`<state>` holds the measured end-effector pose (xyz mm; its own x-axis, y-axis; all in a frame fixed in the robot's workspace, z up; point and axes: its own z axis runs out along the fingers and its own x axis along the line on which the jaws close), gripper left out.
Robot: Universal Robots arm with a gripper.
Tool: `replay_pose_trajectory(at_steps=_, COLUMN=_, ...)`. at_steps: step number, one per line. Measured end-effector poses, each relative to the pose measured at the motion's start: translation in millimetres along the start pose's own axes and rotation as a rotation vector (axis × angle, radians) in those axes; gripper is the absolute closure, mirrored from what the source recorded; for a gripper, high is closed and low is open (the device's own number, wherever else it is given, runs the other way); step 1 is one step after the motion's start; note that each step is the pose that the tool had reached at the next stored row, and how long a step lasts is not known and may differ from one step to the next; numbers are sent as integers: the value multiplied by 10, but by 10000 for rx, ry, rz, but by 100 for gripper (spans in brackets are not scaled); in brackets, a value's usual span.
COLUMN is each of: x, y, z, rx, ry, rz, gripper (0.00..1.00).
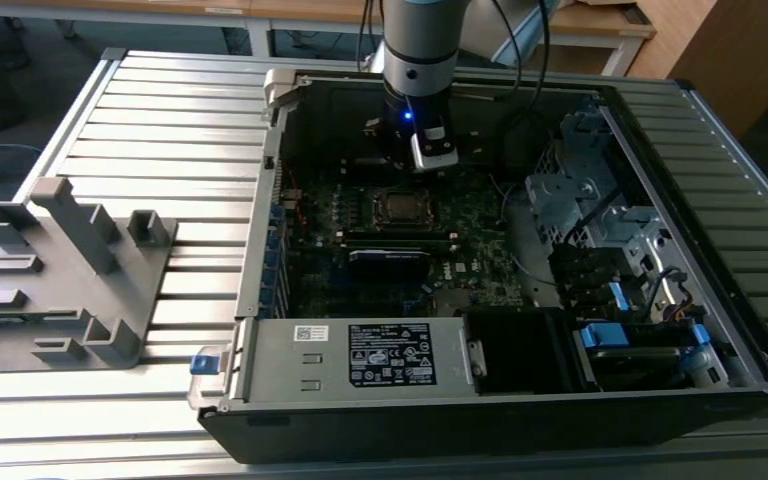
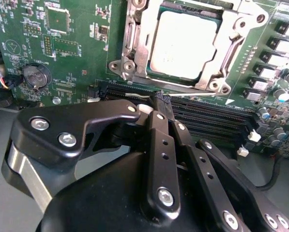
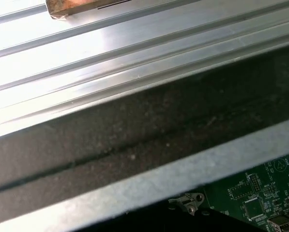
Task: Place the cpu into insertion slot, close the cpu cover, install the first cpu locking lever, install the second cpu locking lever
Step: 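Install the first cpu locking lever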
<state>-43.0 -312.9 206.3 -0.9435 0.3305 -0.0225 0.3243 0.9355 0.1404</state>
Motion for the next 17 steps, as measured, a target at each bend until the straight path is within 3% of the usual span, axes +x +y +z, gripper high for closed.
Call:
replay_pose_trajectory(at_steps=11, x=1, y=-6, z=45, rx=2, ry=-8, rz=2, gripper=89)
replay_pose_trajectory(at_steps=17, x=-38, y=9, z=52, rx=-1, ry=-11, rz=13, gripper=89)
